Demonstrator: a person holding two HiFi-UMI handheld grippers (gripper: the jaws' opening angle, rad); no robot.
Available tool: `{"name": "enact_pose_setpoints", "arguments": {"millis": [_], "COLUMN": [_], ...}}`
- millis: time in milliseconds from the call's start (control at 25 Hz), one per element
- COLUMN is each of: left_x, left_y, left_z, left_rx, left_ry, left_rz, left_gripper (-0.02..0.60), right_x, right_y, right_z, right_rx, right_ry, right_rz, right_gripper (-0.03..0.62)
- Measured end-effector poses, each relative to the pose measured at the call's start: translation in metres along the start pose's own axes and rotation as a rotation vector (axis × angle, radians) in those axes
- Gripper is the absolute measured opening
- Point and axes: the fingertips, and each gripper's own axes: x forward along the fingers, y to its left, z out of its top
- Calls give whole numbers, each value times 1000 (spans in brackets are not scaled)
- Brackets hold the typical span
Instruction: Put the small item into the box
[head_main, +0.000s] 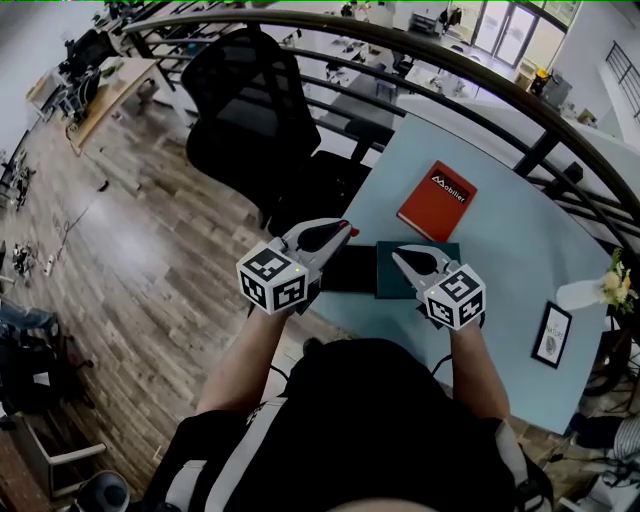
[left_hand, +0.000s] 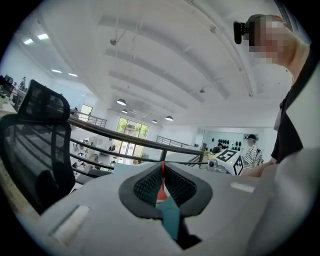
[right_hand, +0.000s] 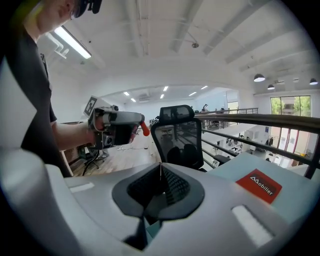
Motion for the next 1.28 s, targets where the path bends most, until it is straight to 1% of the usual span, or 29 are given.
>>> {"name": "enact_pose_setpoints", "arguments": {"millis": [120,200,280,400,560,720,880,960,1040,1160,1280], "left_x": [-8,-13,-18,-24,-32,-43,-56,-64,-71,-80,-85], "left_y": [14,24,34,47,56,61,66,67,68,74,76], "left_z": [15,25,31,39,53,64,74,78,79,73,62], "left_rx": [-11,-4,30,91,130,145,175,195,191,145,121], "left_ry": [-22,-27,-13,11,-2,-24,-50,-66,-88,-124,-127], "left_rz": [54,95,150,228,276,312,369,402,427,460,485], "left_gripper": [18,18,18,18,18,18,18,18,18,18,18], "right_x": [-10,-17,-23,-29,-37,-44,-53,-58,-59,-59,-60], "right_y": [-15,-25,-35,-47,-54,-58,-65,-62,-57,-52,-49], "right_z": [17,27,35,45,58,73,93,100,99,89,79], "right_rx": [19,34,52,66,52,50,77,82,71,60,74], "right_ry": [-47,-75,-94,-114,-136,-160,-220,-252,-263,-263,-273], "right_rz": [-47,-83,-116,-140,-158,-175,-219,-222,-218,-223,-228], "right_gripper": [3,3,2,2,2,2,2,0,0,0,0]}}
